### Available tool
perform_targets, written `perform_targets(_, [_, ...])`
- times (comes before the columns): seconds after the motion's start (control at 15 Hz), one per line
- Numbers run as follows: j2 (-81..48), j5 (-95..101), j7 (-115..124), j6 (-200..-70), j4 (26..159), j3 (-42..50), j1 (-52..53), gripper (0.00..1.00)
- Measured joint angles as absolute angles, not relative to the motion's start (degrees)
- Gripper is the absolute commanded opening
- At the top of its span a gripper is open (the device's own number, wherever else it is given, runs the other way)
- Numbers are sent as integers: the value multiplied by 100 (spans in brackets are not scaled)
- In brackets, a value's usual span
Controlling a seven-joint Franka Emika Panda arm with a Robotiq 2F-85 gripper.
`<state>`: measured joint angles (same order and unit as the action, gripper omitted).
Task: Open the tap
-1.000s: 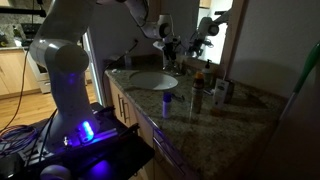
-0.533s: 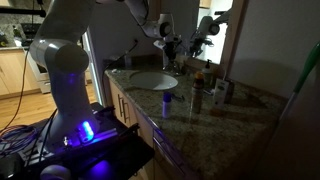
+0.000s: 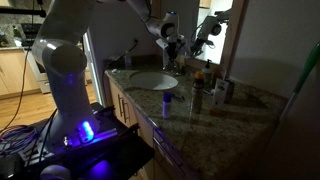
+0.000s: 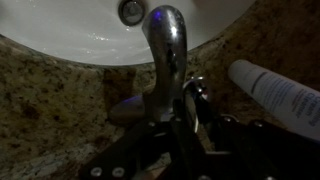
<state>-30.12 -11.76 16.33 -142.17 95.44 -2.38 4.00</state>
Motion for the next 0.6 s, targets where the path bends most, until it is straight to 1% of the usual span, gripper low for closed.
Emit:
perform_targets(0.2, [-2932,-1977,974,-14069,9559,-511,-12,6])
perform_targets(0.33, [-2560,-2362,648,-13634,9633,-583,-284,6])
perform_targets(0.4, [-2295,-2516,513,-13351,9682,-582,-408,48])
perform_targets(0.47, [-2036,-2608,433,-13057,9723,-570,-508,51])
perform_targets(0.53, [-1780,-2624,418,-12765,9778,-533,-570,56])
perform_targets(0.6, [-1538,-2594,409,-12436,9836,-473,-585,63])
